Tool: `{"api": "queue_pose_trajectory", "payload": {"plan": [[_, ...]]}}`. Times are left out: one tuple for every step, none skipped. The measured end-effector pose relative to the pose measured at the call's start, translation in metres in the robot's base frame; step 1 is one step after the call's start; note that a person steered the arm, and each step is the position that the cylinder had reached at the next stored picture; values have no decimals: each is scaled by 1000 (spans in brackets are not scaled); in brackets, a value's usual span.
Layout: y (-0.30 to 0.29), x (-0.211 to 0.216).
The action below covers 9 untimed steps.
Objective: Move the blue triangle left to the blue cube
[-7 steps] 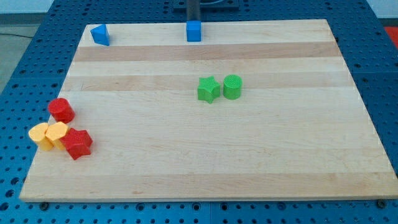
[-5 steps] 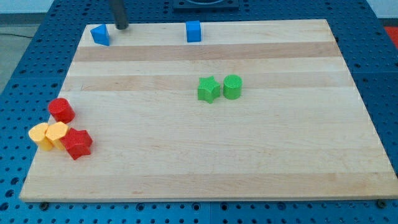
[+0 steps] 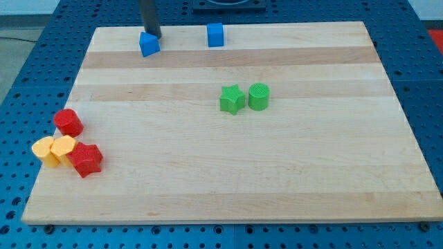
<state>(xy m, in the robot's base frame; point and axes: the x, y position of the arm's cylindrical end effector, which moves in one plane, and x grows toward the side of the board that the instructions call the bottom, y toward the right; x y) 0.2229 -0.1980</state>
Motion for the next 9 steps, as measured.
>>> {"api": "queue_pose_trajectory", "payload": {"plan": [[-55,6],[-28,23],[37,23],[51,32],[40,58],[72,67],[86,33],[118,19],[96,27]]}}
